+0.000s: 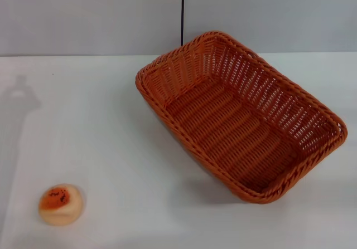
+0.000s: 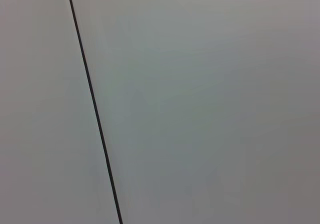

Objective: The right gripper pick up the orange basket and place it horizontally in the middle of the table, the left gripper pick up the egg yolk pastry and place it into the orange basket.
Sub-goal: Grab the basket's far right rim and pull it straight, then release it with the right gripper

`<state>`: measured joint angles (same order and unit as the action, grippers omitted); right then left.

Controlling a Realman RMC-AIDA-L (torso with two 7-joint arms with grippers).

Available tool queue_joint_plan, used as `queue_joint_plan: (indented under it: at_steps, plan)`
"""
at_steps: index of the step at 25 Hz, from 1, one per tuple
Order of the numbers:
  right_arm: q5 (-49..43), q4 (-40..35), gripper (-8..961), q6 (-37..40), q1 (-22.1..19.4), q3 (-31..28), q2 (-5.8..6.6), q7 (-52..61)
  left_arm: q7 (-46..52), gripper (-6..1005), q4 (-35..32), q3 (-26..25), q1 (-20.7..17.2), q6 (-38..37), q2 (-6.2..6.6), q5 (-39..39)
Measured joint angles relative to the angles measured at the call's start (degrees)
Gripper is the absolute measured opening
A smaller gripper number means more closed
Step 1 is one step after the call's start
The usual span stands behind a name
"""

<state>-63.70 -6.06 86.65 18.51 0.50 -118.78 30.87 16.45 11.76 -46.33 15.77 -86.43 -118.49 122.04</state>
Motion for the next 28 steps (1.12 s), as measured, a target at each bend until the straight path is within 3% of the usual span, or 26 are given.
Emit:
queue_joint_plan:
  at_steps: [1,6,12,18,23,28]
  plan:
    - [0.0,0.0,684,0.0,0.0,0.1,0.00,0.0,0.1,188,0.0,0.7,-0.1,-0.2,0.06,0.2]
    - [-0.2,0.0,680,0.1,-0.2,0.2,-0.04,0.5,0.3,-5,0.1,0.9,-0.5,-0.5,-0.02,0.0]
    - [-0.2,0.1,674,0.5,-0.4,0.2,-0.08,0.7,1.5,56,0.1,1.2,-1.0,-0.6,-0.03,0.0]
    - [-2.5,-2.4,669,2.8,-1.2,2.1,0.08,6.2,1.6,297,0.1,1.7,-1.9,-0.8,-0.10,0.2]
    - [-13.1,-20.7,664,4.0,-2.3,8.3,1.04,33.8,1.6,443,0.1,2.6,-2.4,-1.7,-0.04,0.2]
    - [-23.3,-37.6,659,7.7,-1.2,12.5,4.58,60.1,1.7,615,0.1,2.7,-2.7,-2.1,-0.05,0.2]
